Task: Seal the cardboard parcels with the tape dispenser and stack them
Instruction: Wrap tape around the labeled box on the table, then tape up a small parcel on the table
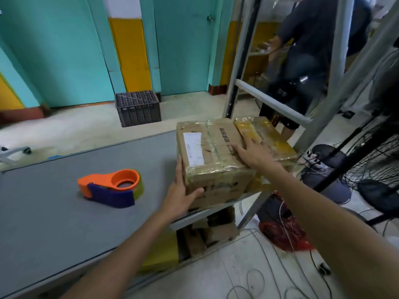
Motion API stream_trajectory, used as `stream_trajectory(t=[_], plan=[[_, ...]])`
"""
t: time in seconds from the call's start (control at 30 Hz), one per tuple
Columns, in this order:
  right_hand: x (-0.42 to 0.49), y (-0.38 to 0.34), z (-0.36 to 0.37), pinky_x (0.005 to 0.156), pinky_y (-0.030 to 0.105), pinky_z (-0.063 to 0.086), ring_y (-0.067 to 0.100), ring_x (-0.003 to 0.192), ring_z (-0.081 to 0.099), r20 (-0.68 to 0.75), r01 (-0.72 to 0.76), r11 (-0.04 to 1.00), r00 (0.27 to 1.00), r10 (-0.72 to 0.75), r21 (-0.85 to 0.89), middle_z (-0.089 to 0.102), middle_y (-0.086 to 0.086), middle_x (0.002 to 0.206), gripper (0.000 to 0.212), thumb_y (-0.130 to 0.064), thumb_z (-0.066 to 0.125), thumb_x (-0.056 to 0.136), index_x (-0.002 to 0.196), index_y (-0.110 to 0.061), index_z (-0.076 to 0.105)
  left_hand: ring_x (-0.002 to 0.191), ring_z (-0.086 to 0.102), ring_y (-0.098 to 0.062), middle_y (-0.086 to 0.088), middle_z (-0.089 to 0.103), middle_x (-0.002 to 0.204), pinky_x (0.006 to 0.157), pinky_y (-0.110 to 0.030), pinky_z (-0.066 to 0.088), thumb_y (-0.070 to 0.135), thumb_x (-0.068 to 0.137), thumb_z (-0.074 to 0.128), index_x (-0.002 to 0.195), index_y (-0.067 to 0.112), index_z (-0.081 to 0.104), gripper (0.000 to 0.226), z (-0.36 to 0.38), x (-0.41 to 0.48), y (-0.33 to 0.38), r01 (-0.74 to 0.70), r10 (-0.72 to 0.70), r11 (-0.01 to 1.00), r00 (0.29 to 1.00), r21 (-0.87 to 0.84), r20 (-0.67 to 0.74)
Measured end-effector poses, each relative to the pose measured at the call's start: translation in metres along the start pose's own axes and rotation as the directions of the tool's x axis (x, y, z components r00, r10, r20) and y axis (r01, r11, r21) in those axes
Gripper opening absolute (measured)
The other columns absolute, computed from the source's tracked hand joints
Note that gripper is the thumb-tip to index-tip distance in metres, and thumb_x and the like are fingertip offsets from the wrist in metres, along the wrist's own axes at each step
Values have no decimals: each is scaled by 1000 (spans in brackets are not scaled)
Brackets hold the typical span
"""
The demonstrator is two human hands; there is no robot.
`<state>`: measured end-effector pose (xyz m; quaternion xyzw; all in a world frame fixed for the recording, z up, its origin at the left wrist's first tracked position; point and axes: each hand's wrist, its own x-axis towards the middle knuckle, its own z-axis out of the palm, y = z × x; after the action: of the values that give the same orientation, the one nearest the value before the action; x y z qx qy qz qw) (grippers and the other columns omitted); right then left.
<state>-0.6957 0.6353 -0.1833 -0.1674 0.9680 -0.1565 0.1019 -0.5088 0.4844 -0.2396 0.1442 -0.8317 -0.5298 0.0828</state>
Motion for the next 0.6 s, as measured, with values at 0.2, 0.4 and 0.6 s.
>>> stream_trajectory(t=[0.2, 0.4, 0.6], plan=[[8, 6, -4, 114, 49, 20, 30, 141, 21, 7, 108, 994, 994, -108, 1, 28, 8, 154, 62, -54, 25, 97, 151, -25, 12, 134, 34, -17, 6, 23, 151, 104, -24, 27, 22, 86, 65, 145, 28, -19, 102, 11, -1, 8, -1, 1, 1000, 999, 3, -37], [15, 16, -17, 103, 47, 36, 31, 122, 47, -73, 108, 992, 991, -113, -64, 51, 13, 134, 55, -52, 32, 97, 140, -17, 33, 134, 35, -21, 2, 25, 153, 105, -29, 30, 23, 85, 67, 146, 28, -18, 105, 39, 13, 16, 10, -11, 1000, 993, -5, -120], [3, -19, -27, 113, 53, 20, 30, 138, 28, -223, 254, 946, 929, -296, -200, 42, 11, 144, 43, -32, 37, 99, 137, -13, 40, 141, 17, -17, 4, 7, 157, 115, -41, 22, 53, 68, 75, 146, 38, -12, 117, 10, 7, 10, 69, -71, 996, 997, 56, 35]])
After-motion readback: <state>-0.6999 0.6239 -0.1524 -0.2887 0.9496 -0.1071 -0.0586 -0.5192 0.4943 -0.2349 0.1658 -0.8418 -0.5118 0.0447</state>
